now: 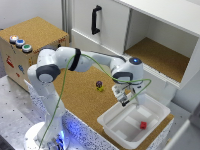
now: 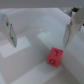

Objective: Put the pink block on the table

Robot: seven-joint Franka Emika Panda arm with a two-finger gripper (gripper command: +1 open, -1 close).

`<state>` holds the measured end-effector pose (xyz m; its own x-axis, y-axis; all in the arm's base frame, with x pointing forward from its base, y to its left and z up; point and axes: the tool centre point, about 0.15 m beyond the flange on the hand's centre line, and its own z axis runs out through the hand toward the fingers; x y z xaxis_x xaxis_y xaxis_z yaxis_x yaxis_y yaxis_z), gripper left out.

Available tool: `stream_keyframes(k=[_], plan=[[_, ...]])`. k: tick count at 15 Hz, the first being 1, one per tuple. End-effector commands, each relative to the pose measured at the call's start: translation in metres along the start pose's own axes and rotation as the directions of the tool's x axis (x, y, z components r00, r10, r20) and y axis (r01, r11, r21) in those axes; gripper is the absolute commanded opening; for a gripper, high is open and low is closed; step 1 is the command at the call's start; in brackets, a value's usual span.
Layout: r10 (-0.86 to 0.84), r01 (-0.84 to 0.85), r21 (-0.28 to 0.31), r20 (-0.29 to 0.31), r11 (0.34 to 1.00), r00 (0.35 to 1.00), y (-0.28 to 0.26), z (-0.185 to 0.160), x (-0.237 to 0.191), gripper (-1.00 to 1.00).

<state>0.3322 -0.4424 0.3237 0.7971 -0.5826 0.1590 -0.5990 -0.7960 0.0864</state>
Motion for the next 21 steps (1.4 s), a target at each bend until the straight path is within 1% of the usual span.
stream_keyframes(k=[1, 2, 3, 5, 6, 8, 10, 11, 15, 16, 19, 21], plan=[[0.069, -0.069, 0.103, 0.011, 0.992, 0.998, 0.039, 0.068, 0.022, 1.0], [0.083, -0.083, 0.104, 0.007, 0.991, 0.997, 0.04, 0.078, 0.024, 1.0], [0.096, -0.096, 0.132, 0.01, 0.987, 0.995, 0.041, 0.085, 0.026, 1.0], [0.12, -0.122, 0.143, 0.017, 0.982, 0.993, 0.041, 0.096, 0.029, 1.0], [0.139, -0.143, 0.163, 0.037, 0.976, 0.99, 0.041, 0.105, 0.031, 1.0], [0.147, -0.156, 0.177, 0.062, 0.972, 0.987, 0.036, 0.119, 0.035, 1.0], [0.152, -0.162, 0.179, 0.066, 0.97, 0.986, 0.031, 0.126, 0.04, 1.0], [0.159, -0.168, 0.173, 0.065, 0.971, 0.985, 0.03, 0.126, 0.044, -1.0], [0.145, -0.15, 0.15, 0.044, 0.977, 0.988, 0.024, 0.127, 0.049, -1.0], [0.148, -0.153, 0.154, 0.044, 0.976, 0.988, 0.024, 0.129, 0.05, -1.0], [0.153, -0.154, 0.132, 0.017, 0.979, 0.988, 0.023, 0.134, 0.056, -1.0], [0.126, -0.125, 0.105, -0.001, 0.987, 0.992, 0.018, 0.131, 0.063, -1.0]])
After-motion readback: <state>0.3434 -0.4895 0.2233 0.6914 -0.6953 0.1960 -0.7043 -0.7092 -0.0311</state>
